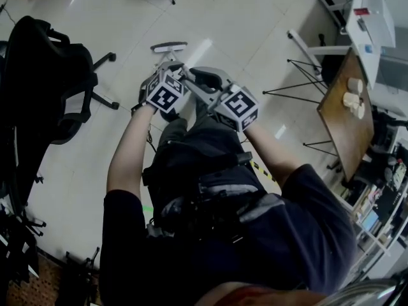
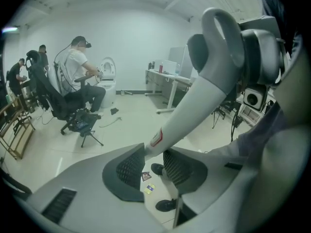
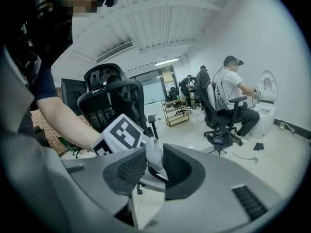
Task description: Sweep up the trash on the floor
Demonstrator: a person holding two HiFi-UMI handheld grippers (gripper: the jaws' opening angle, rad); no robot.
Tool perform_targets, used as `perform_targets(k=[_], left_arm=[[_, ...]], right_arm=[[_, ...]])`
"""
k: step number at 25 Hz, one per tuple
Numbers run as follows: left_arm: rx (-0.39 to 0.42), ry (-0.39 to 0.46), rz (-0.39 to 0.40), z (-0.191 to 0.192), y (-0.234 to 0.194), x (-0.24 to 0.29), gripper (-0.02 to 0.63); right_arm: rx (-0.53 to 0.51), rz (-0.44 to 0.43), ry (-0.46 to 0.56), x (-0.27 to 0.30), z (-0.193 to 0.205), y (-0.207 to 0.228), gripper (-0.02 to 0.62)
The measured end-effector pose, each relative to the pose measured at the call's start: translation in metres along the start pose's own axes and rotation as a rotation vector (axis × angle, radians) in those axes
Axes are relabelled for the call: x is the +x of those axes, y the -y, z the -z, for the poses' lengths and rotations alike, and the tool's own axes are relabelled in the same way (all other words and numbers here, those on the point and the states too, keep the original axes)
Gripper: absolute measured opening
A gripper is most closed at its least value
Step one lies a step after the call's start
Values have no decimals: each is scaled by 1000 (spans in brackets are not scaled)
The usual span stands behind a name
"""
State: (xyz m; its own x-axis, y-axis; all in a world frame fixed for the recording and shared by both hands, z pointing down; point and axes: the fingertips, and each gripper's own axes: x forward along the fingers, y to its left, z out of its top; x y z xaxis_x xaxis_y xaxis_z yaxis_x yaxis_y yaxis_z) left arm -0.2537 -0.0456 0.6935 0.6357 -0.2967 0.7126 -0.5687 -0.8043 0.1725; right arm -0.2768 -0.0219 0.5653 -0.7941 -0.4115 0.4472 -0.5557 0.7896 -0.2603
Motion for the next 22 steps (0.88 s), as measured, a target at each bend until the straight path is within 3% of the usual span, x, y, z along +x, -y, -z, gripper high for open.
perform_targets(k=[17, 22], left_arm=[[9, -22, -16, 24, 52, -11, 118], [58, -71, -8, 21, 69, -11, 118]], right_arm=[[-18, -57, -37, -32, 29, -43, 120], [-12, -100, -33, -49, 33, -46, 121]])
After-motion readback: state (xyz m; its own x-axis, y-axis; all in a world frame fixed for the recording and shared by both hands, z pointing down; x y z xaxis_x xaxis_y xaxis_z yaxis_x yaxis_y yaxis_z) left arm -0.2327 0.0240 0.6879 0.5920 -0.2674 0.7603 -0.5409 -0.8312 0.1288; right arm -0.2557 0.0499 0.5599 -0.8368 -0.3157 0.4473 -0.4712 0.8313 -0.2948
